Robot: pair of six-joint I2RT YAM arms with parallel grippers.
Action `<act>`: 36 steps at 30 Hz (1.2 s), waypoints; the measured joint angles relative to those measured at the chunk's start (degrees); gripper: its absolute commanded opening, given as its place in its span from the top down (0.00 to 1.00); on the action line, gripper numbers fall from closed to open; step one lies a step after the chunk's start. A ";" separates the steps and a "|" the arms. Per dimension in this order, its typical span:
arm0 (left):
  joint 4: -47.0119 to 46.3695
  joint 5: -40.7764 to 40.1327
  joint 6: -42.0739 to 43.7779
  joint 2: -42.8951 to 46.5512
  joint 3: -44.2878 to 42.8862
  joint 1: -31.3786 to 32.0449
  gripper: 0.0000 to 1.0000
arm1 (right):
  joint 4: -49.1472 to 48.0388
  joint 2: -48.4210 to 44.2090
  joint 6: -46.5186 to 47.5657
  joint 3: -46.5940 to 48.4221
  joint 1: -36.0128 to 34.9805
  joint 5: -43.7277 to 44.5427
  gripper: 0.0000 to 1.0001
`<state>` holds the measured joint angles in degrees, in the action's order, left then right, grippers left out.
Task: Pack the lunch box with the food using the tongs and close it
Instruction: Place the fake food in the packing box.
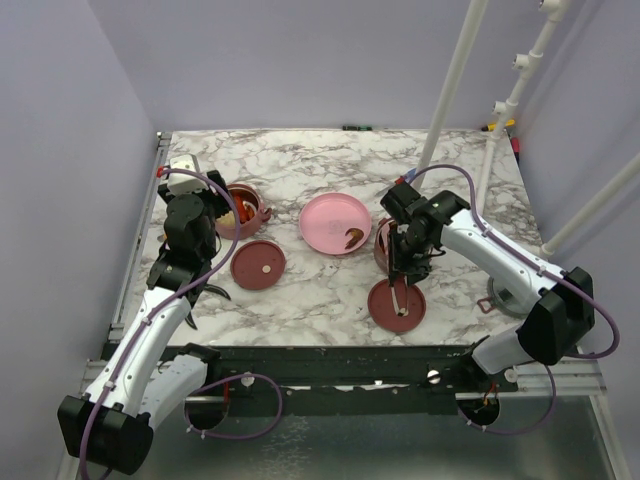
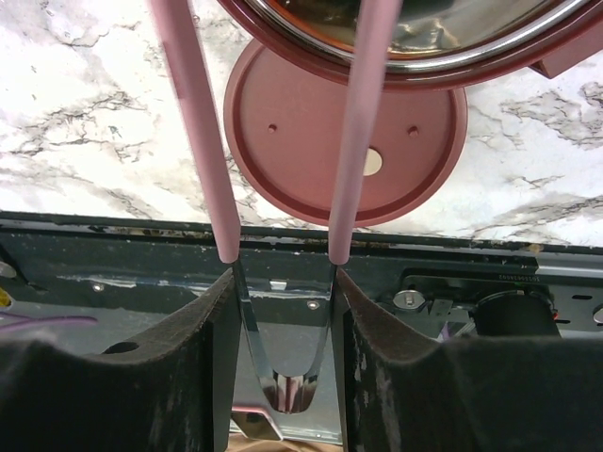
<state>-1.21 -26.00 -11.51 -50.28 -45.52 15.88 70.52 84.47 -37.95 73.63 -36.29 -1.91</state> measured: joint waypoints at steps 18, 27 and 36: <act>0.00 0.00 0.04 0.00 0.00 0.00 0.30 | -0.52 0.68 2.01 7.08 -1.18 -0.46 0.66; 0.00 0.02 0.02 0.11 0.00 0.00 0.30 | -4.48 7.89 0.59 8.63 -6.25 -3.96 0.66; 0.00 1.18 -0.07 0.37 0.00 0.00 0.30 | -5.27 16.17 0.35 12.37 -6.23 -4.79 0.66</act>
<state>-1.21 -24.82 -11.57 -49.91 -45.52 15.88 65.25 100.64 -37.60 86.00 -42.52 -6.70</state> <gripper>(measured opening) 0.700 0.343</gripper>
